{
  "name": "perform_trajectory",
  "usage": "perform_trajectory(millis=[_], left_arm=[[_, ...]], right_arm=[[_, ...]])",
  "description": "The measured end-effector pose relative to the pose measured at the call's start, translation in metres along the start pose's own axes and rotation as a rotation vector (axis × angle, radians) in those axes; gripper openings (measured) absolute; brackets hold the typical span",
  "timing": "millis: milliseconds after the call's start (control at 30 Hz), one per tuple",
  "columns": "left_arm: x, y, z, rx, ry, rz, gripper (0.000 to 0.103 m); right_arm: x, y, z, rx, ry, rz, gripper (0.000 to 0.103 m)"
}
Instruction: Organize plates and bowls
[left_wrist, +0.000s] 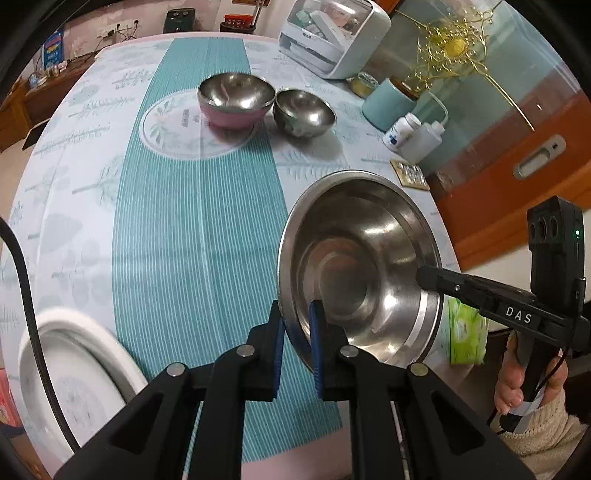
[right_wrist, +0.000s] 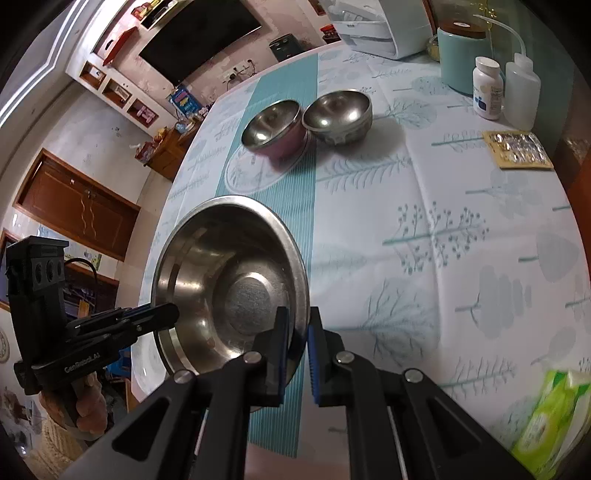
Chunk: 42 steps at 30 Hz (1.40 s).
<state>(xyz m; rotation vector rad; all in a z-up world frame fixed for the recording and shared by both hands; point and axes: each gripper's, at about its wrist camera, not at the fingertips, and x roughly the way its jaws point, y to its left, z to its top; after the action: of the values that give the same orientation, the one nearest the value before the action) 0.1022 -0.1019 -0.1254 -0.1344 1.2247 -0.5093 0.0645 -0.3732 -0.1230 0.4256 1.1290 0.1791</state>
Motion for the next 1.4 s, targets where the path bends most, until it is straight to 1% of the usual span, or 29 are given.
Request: perform_trajectory(millis=[67, 133, 167, 267, 367, 533, 700, 867, 1167, 1367, 1400], left_arm=[[0.001, 0.001, -0.016, 0.004, 0.01, 0.009, 0.01], [0.006, 0.003, -0.034, 0.011, 0.036, 0.025, 0.01], [0.01, 0.004, -0.039, 0.011, 0.047, 0.029, 0.011], [0.023, 0.011, -0.062, -0.003, 0.106, 0.041, 0.011], [0.031, 0.018, -0.078, -0.02, 0.14, 0.047, 0.011], [0.038, 0.023, -0.098, -0.02, 0.17, 0.073, 0.012], [0.043, 0.027, -0.104, -0.024, 0.19, 0.082, 0.012], [0.045, 0.032, -0.11, -0.039, 0.192, 0.084, 0.012], [0.053, 0.03, -0.108, -0.056, 0.194, 0.105, 0.013], [0.055, 0.027, -0.105, -0.06, 0.189, 0.103, 0.017], [0.055, 0.027, -0.104, -0.064, 0.186, 0.104, 0.02]], right_arm=[[0.0, 0.003, -0.013, -0.008, 0.012, -0.008, 0.009], [0.003, 0.005, -0.027, -0.013, 0.033, -0.016, 0.009], [0.006, 0.005, -0.033, -0.012, 0.046, -0.021, 0.009], [0.015, 0.004, -0.05, -0.002, 0.089, -0.028, 0.009], [0.029, 0.003, -0.068, 0.006, 0.143, -0.042, 0.009], [0.046, 0.006, -0.085, -0.002, 0.196, -0.077, 0.01], [0.052, 0.009, -0.091, -0.014, 0.214, -0.096, 0.01], [0.056, 0.012, -0.093, -0.021, 0.219, -0.104, 0.01], [0.065, 0.014, -0.096, -0.032, 0.225, -0.117, 0.01], [0.069, 0.014, -0.098, -0.035, 0.218, -0.126, 0.012], [0.069, 0.014, -0.098, -0.036, 0.217, -0.127, 0.012]])
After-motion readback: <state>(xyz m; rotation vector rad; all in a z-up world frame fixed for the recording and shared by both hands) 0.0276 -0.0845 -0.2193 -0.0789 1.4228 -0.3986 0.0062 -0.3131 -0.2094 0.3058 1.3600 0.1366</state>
